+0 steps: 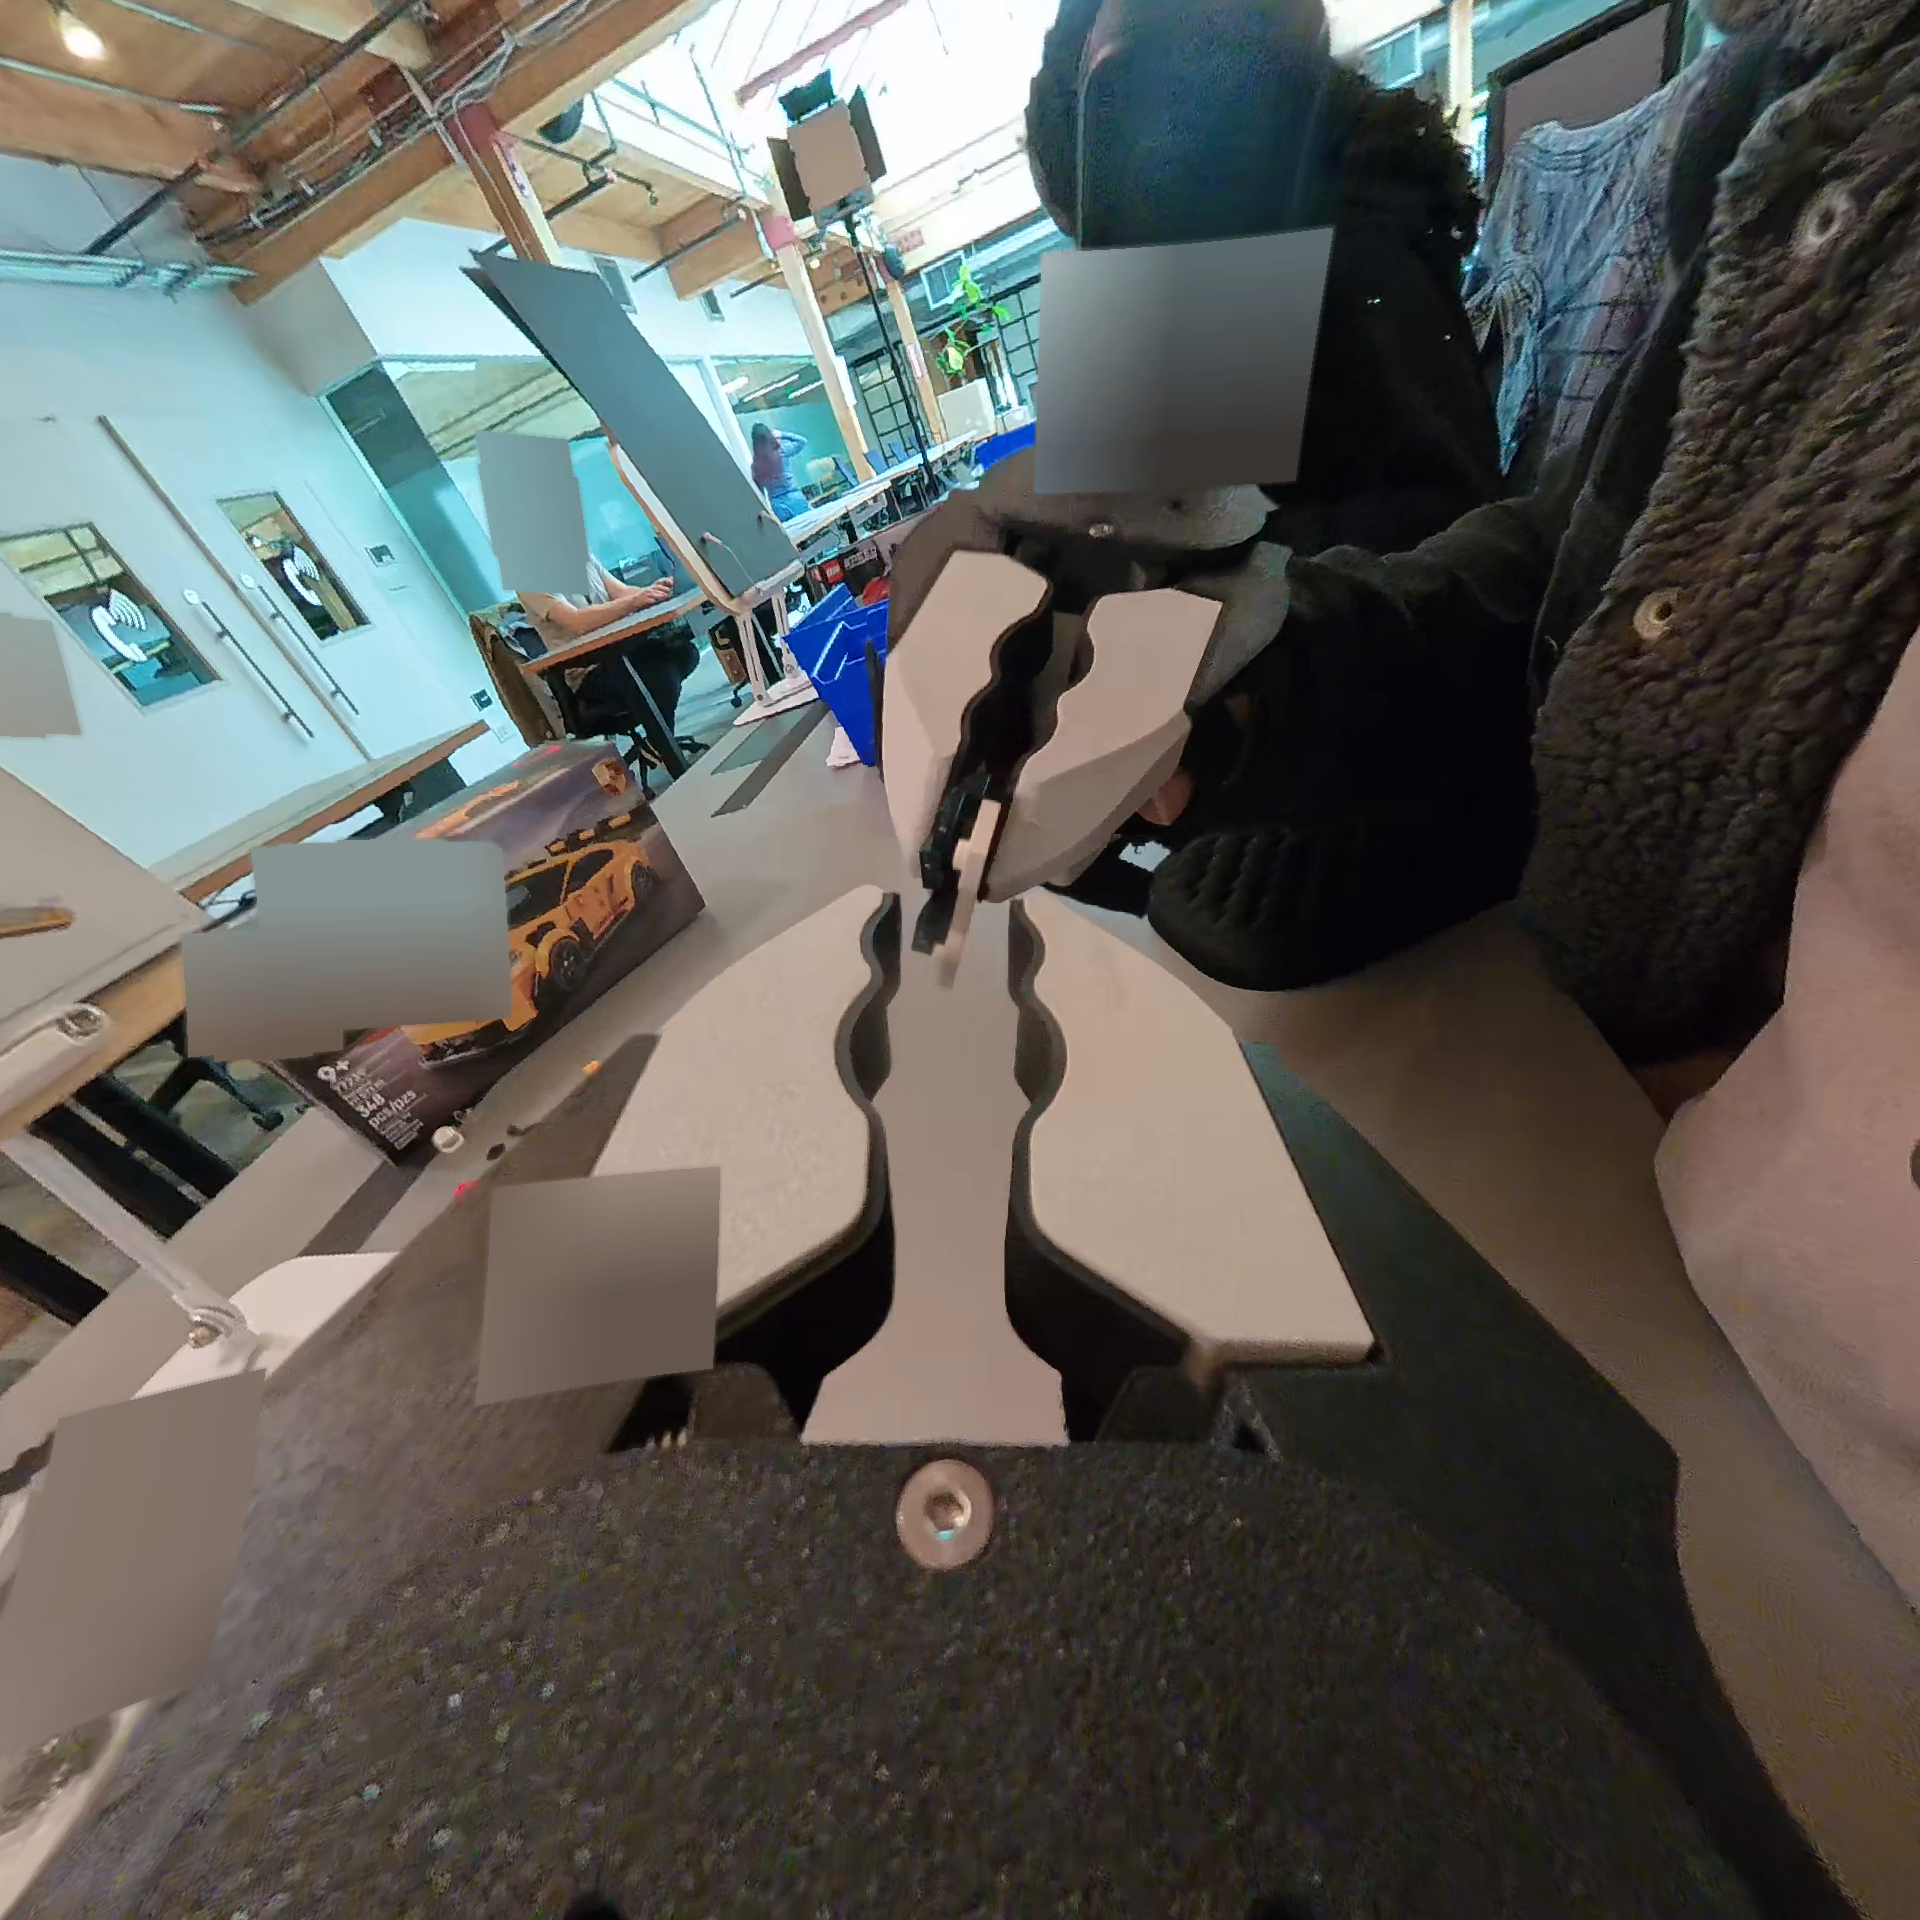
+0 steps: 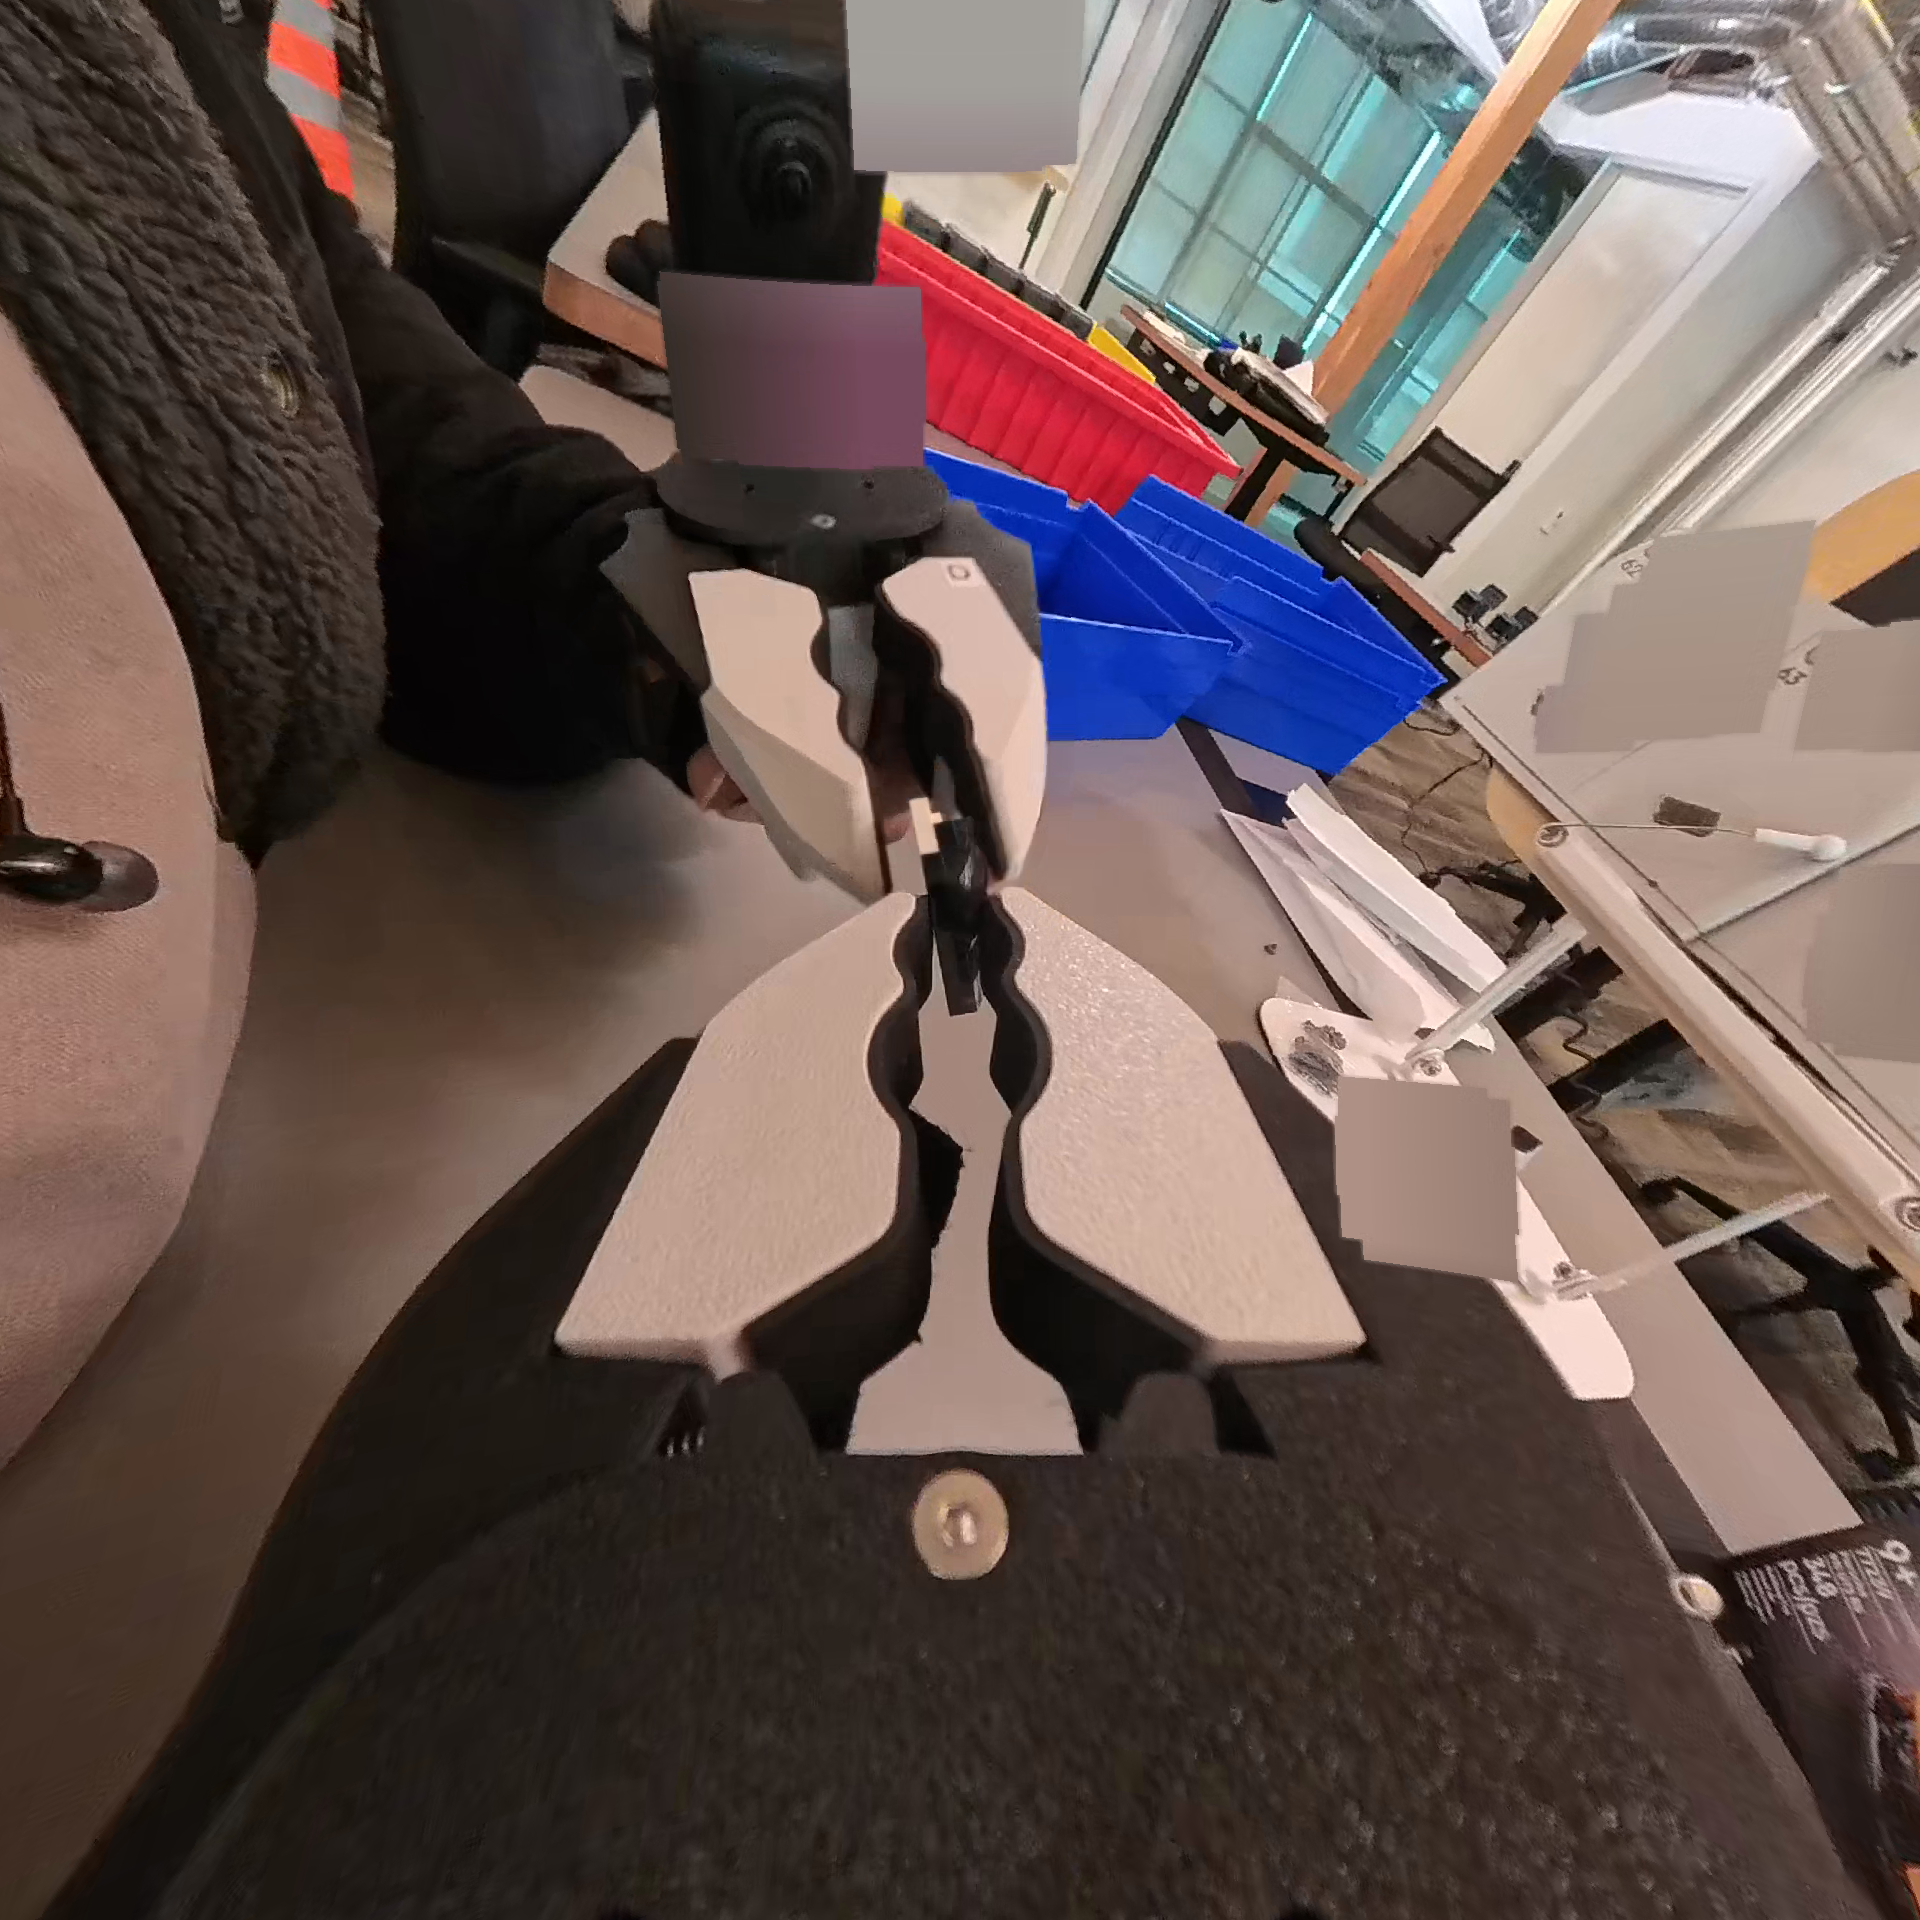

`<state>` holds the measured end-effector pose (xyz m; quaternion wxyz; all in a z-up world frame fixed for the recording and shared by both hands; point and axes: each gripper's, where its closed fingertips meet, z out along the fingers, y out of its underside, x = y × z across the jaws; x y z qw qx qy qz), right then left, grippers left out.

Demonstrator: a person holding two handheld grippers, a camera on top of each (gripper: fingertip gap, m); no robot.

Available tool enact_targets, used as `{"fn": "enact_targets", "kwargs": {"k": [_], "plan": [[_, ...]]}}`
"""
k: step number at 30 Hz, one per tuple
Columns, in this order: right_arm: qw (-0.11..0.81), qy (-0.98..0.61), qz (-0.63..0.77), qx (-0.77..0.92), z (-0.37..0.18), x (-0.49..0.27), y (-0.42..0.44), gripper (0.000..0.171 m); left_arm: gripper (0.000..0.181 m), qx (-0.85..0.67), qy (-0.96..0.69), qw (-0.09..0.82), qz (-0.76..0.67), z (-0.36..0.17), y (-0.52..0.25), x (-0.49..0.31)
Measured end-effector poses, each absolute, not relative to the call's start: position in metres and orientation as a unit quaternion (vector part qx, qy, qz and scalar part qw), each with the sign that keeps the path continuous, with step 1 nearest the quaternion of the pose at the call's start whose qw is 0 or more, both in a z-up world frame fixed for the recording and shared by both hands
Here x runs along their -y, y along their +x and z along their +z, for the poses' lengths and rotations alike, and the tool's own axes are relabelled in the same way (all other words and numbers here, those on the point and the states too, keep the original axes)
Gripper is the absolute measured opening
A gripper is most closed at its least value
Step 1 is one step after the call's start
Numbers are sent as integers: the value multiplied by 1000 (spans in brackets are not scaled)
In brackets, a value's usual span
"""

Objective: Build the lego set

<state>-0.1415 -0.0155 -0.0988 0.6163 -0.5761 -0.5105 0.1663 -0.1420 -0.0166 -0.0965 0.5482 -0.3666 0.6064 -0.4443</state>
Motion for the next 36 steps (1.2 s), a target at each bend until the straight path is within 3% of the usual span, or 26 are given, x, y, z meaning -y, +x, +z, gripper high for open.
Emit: {"fn": "enact_targets", "kwargs": {"k": [26,36], "plan": [[618,-544,195,533,-109,24,-152,9,10,-660,-330,542,-403,-106,-146,27],[622,-512,417,421,-96,23,-144,9,11,-638,-364,547,-401,-93,-137,25]]}}
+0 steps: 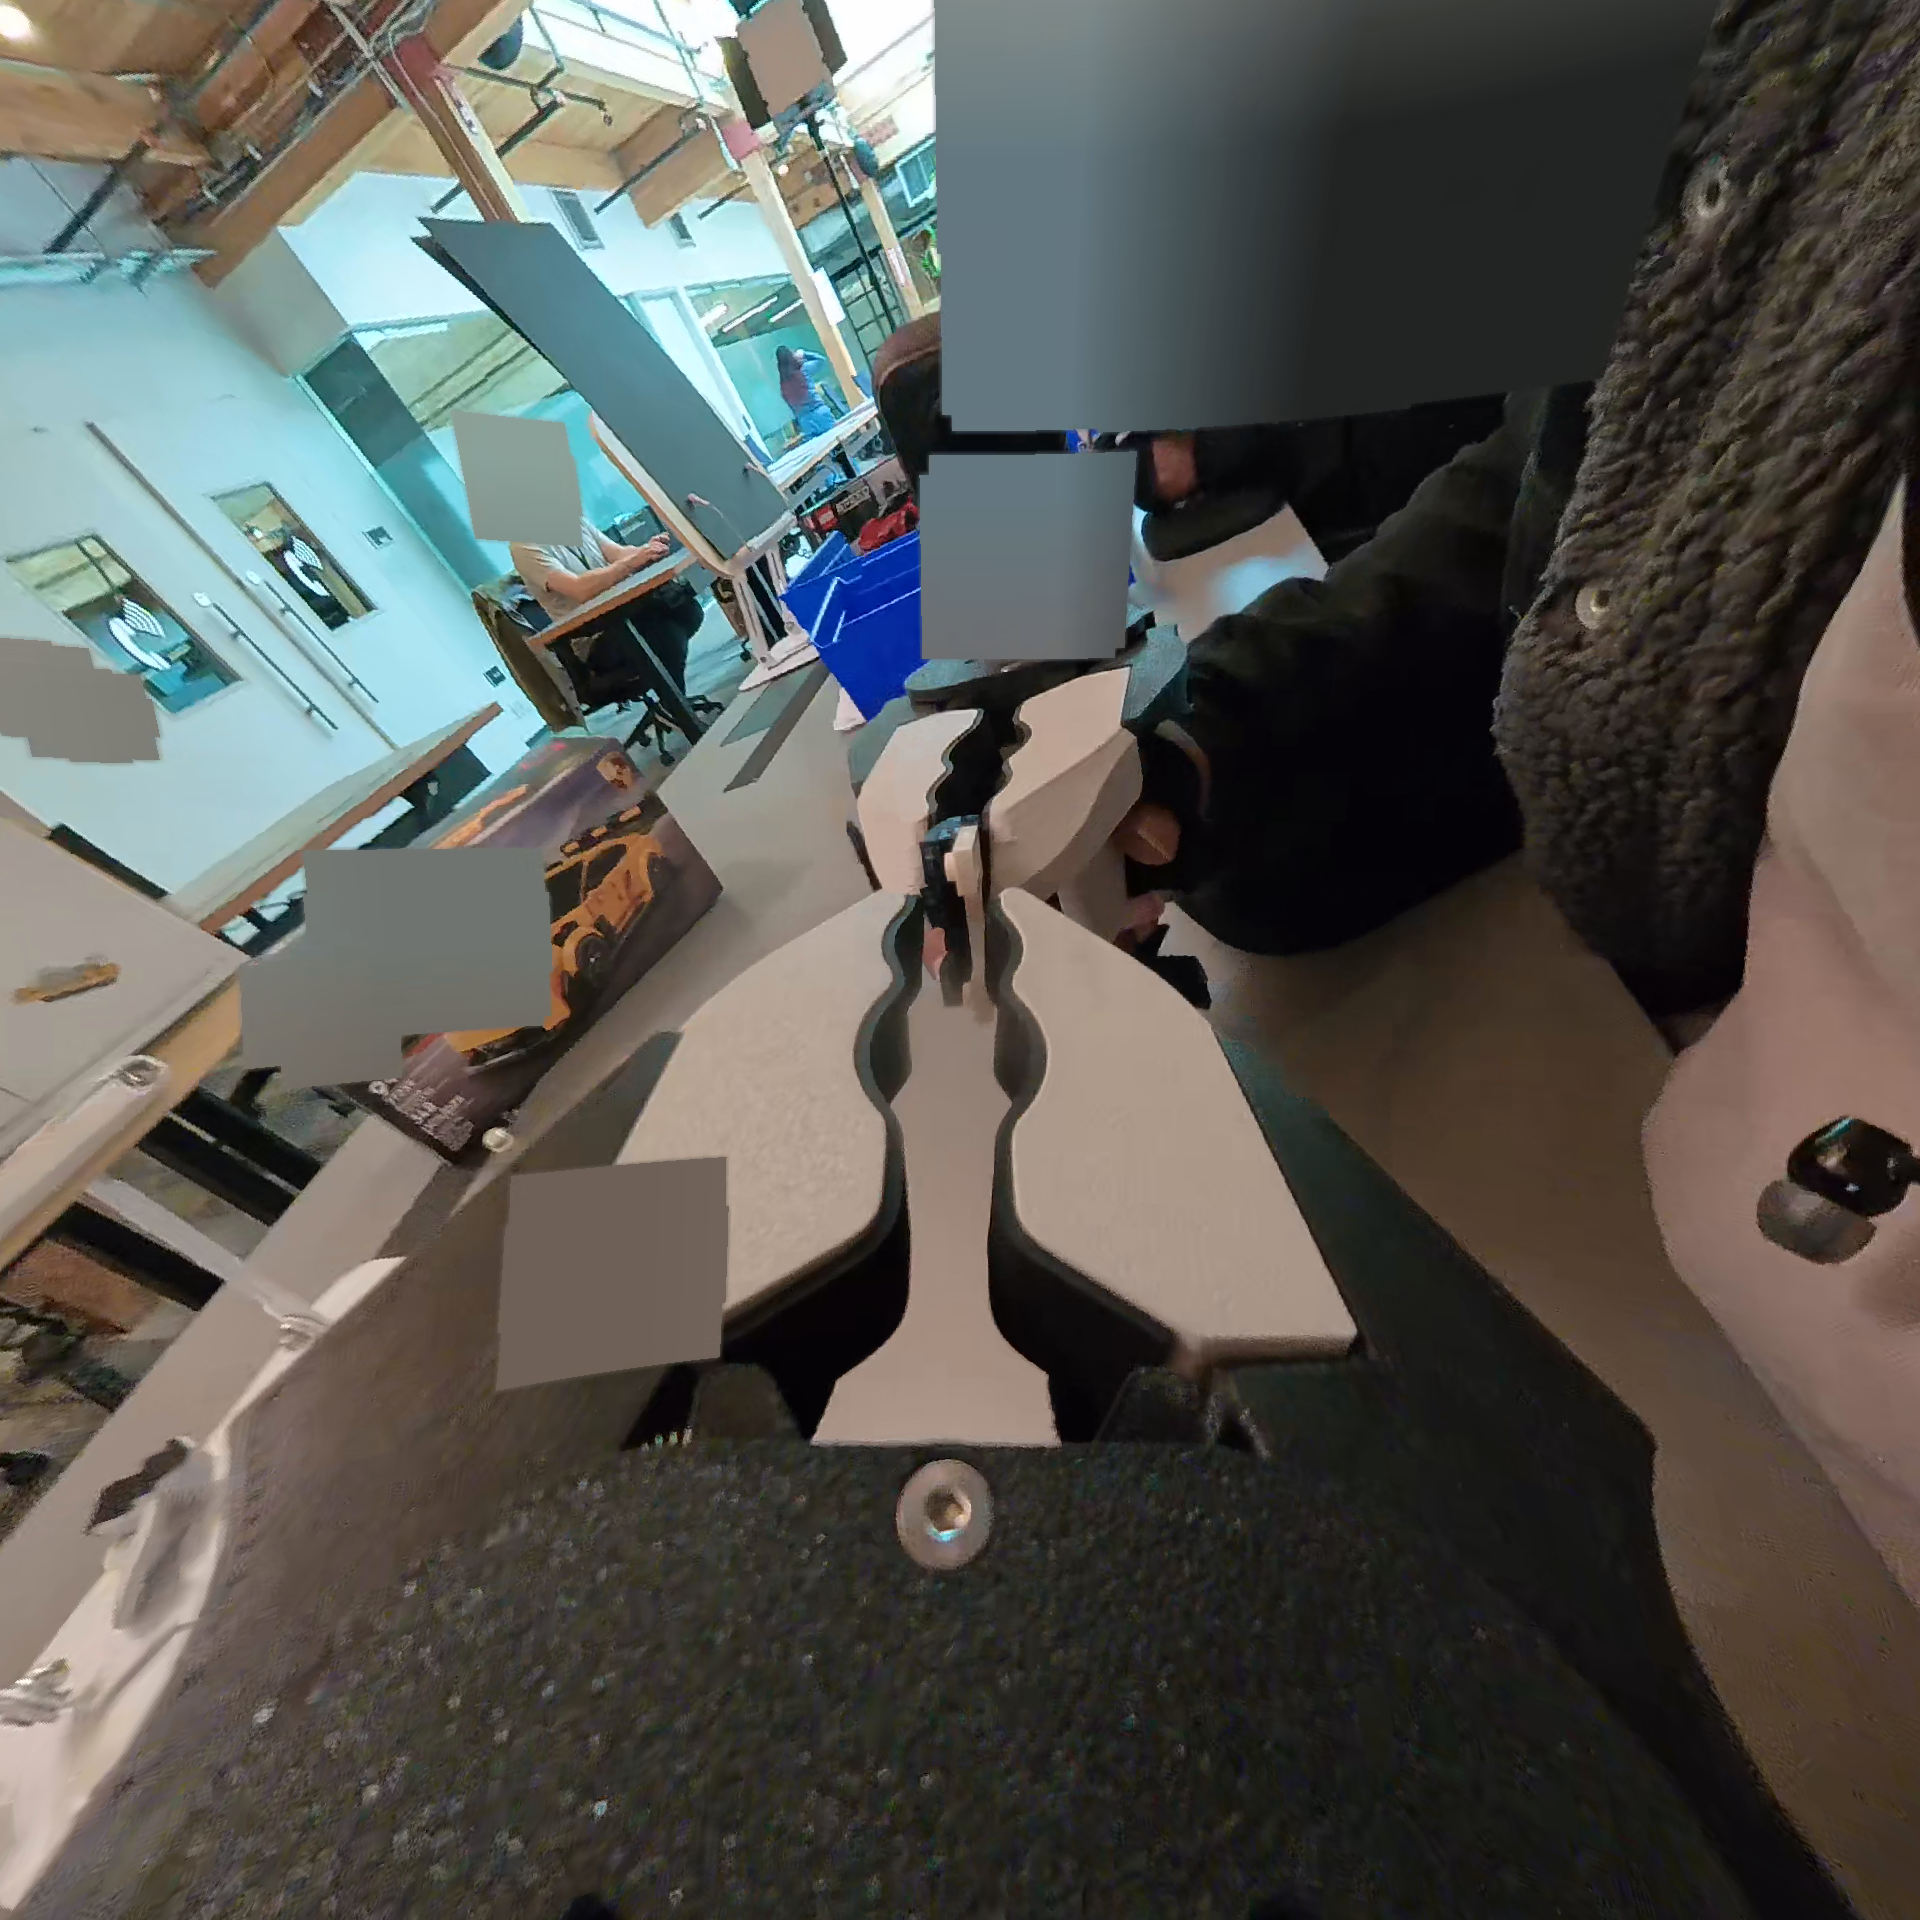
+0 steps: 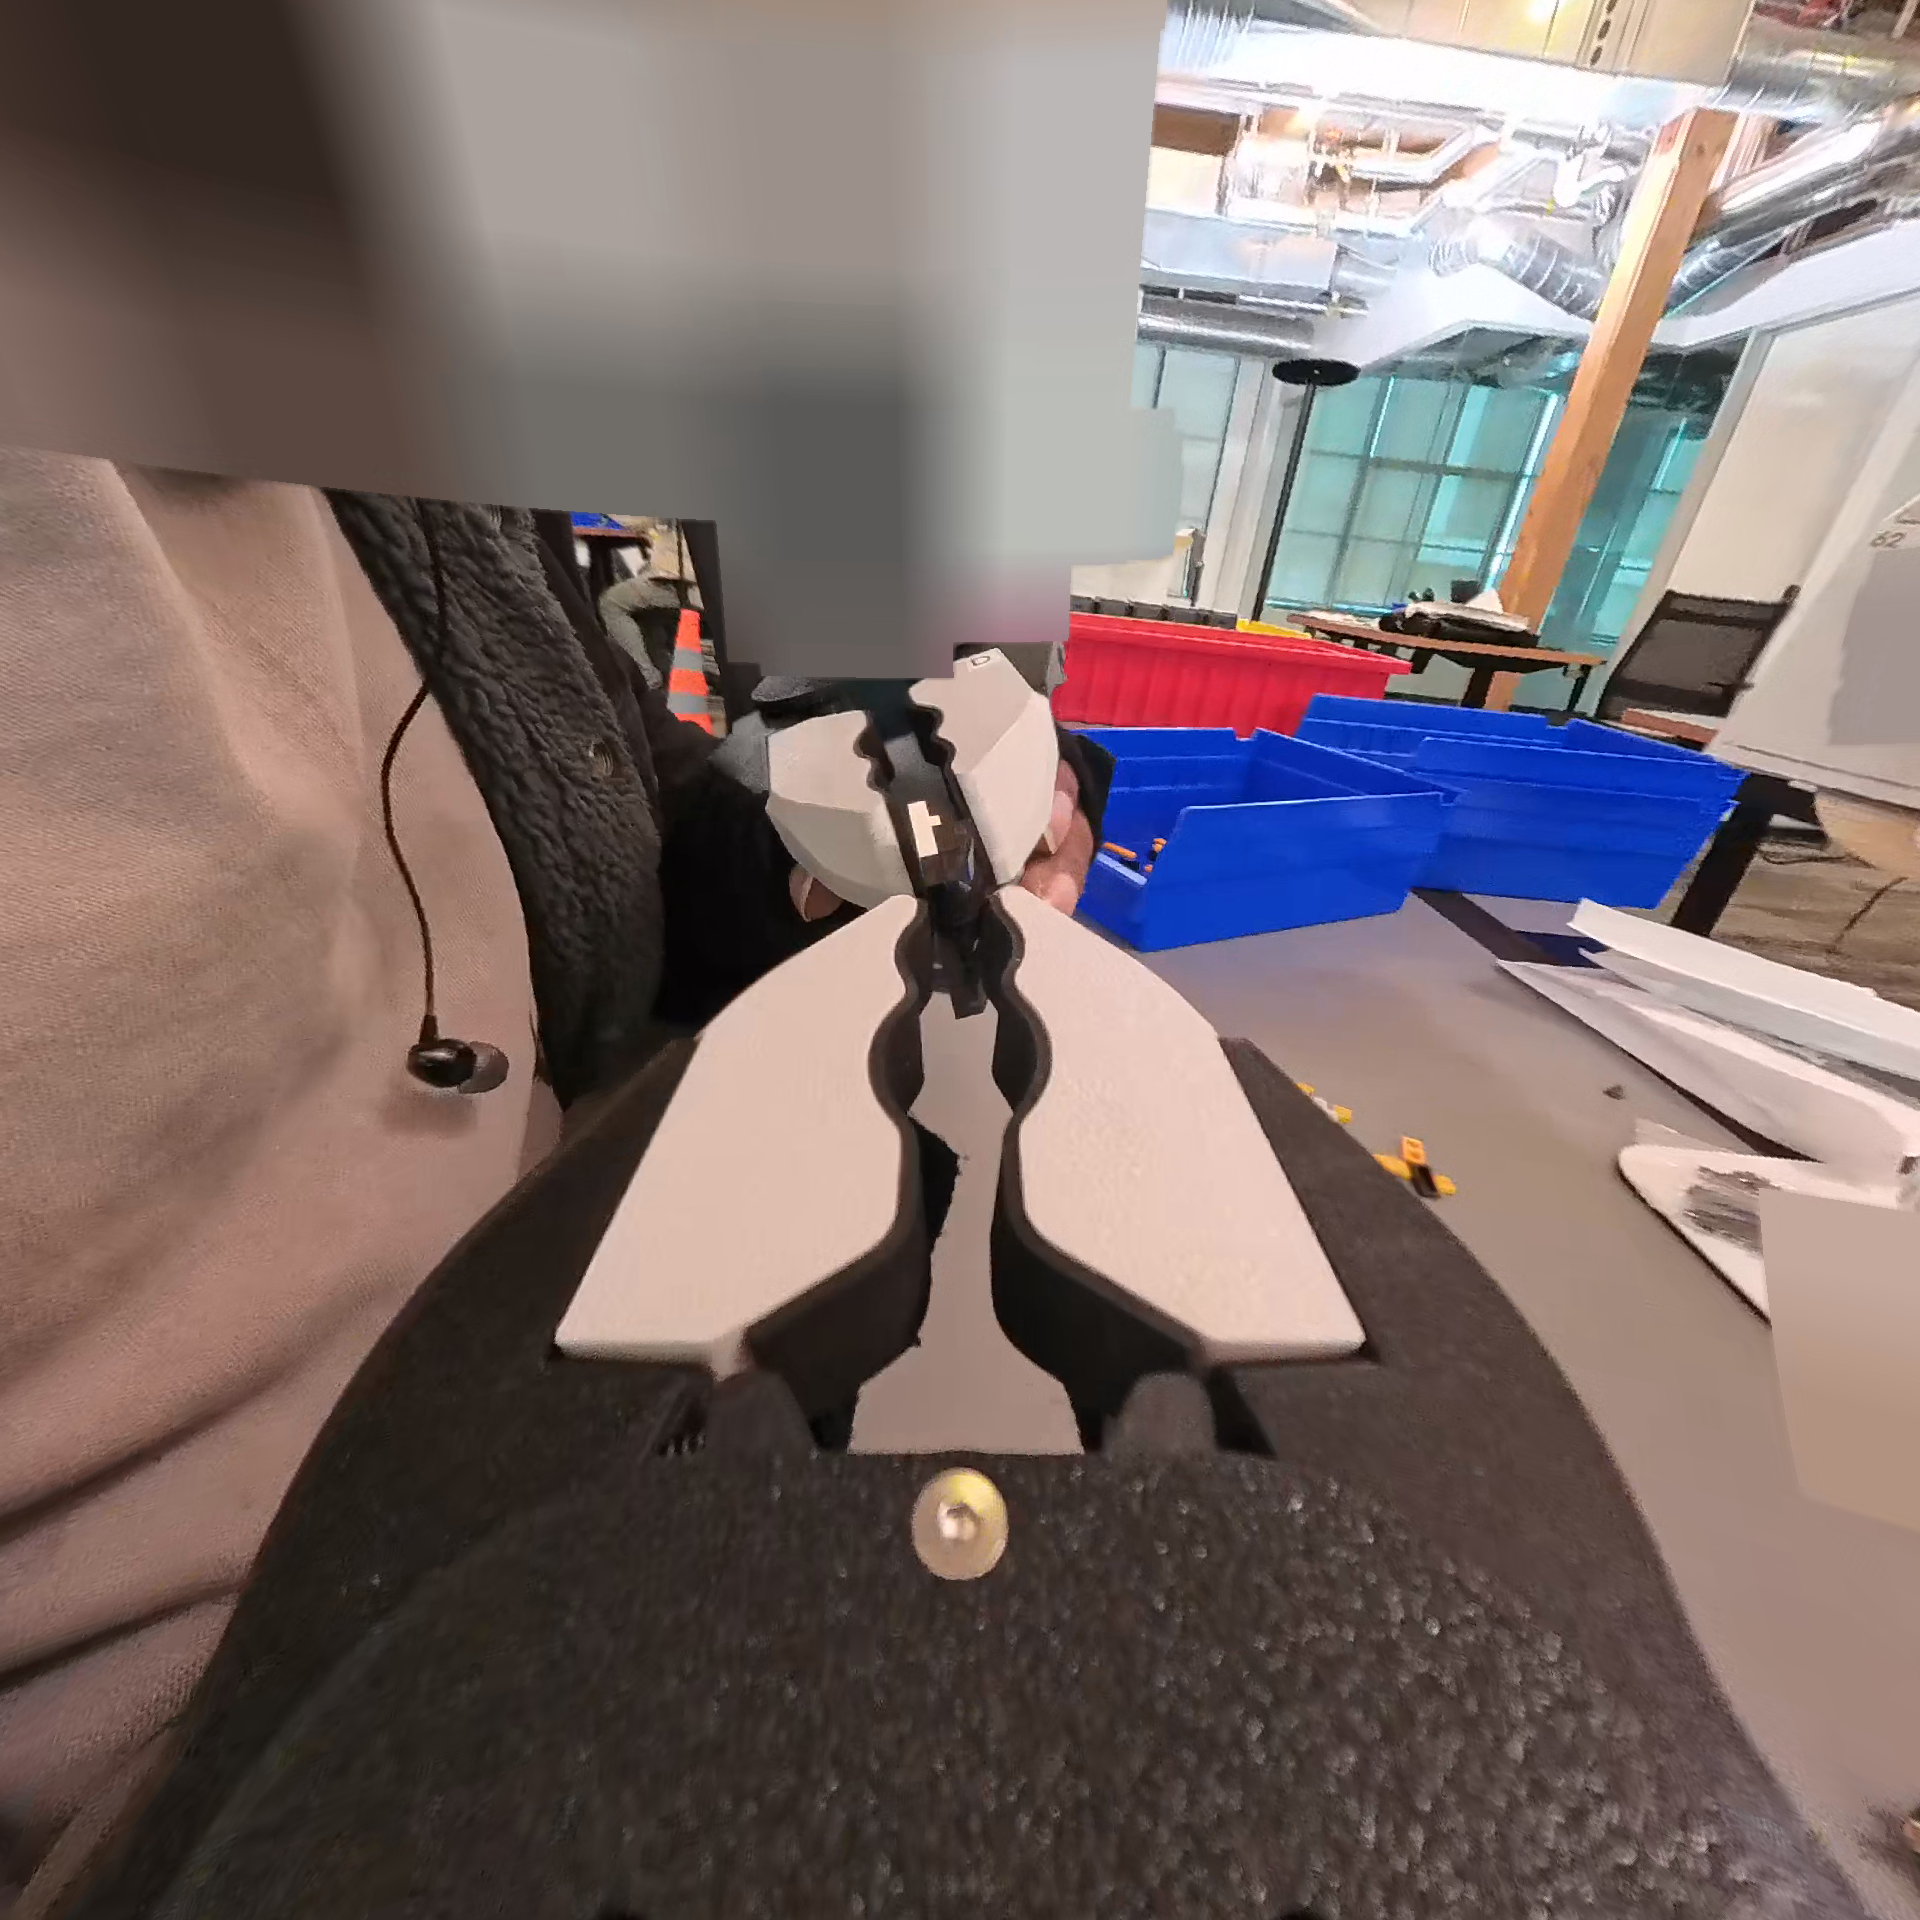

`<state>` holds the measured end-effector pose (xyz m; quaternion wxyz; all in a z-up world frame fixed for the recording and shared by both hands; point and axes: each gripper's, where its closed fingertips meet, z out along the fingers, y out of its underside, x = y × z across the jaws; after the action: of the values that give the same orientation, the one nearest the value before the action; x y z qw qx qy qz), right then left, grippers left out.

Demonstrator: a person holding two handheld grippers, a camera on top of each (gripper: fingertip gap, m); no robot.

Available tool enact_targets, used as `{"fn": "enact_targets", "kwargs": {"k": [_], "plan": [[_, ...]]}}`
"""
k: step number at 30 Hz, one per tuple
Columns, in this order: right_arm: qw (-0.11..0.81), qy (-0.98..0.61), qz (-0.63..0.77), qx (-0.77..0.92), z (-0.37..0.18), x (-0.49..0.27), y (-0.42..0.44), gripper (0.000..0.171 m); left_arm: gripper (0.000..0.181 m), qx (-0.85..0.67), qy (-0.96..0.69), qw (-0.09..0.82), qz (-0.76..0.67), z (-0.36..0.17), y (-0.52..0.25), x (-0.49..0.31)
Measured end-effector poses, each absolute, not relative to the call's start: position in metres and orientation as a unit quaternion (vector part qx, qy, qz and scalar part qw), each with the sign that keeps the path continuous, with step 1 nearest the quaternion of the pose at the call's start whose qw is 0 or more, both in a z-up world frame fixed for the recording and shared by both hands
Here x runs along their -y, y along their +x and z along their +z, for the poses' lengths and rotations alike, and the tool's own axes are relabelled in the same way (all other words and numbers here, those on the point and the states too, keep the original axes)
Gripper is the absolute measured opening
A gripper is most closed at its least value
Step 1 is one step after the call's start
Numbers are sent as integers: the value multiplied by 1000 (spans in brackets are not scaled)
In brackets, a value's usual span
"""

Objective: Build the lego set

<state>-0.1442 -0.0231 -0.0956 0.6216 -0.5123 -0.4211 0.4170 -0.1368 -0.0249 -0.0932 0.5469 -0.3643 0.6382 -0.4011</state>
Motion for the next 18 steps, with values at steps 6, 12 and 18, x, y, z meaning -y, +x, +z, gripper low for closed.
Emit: {"fn": "enact_targets", "kwargs": {"k": [6,12,18], "plan": [[626,-485,439,424,-94,28,-146,9,11,-642,-372,526,-416,-93,-138,30],[627,-476,431,440,-98,30,-148,9,10,-652,-374,512,-416,-97,-140,33],[620,-508,406,438,-99,23,-147,10,10,-642,-376,532,-404,-97,-140,27]]}}
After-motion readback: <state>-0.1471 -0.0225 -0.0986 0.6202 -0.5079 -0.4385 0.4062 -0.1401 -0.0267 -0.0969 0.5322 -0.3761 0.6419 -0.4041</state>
